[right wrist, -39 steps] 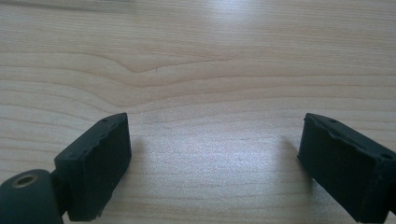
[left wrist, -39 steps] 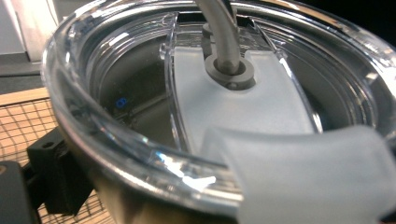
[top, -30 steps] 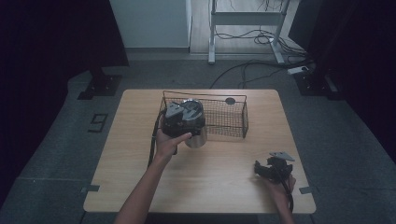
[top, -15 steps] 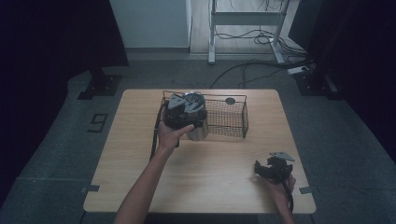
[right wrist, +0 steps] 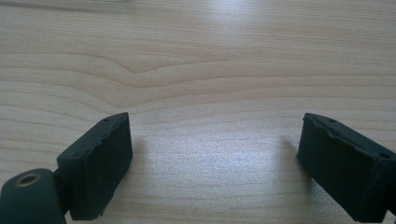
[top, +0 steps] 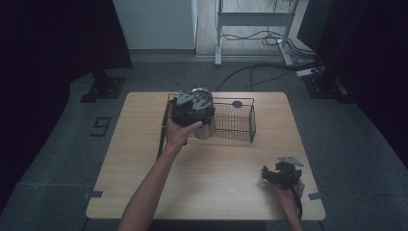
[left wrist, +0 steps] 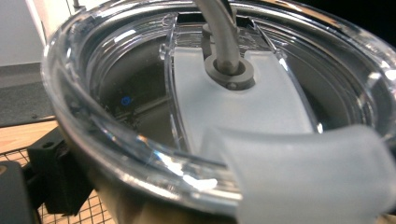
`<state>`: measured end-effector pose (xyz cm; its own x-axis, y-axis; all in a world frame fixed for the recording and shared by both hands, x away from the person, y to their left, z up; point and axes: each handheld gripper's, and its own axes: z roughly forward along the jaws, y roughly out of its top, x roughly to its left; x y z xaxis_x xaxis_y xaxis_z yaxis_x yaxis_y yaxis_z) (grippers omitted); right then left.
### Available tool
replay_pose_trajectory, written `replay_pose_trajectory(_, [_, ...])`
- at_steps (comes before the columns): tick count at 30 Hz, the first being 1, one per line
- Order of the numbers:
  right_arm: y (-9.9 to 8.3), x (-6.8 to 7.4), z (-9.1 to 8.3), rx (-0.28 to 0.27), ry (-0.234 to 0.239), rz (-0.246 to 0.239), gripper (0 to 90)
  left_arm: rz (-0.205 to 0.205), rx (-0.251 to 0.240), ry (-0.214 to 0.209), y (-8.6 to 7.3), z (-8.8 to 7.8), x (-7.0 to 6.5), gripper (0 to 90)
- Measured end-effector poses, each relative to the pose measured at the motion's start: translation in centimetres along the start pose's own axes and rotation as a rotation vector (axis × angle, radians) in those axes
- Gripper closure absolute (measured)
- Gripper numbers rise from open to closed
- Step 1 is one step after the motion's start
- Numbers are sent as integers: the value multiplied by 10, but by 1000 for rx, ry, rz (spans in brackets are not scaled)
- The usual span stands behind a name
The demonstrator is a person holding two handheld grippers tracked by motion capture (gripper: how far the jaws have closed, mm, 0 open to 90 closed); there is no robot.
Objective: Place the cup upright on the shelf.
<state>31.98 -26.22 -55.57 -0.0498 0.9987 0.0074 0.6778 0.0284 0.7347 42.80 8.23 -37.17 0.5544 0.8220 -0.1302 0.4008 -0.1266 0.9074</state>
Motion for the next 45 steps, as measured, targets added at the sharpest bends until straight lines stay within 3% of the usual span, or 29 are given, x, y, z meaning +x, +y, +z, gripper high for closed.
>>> replay_pose_trajectory(45, [0, -1, -1, -6, -2, 5, 123, -42, 46, 99, 22, 70, 14, 34])
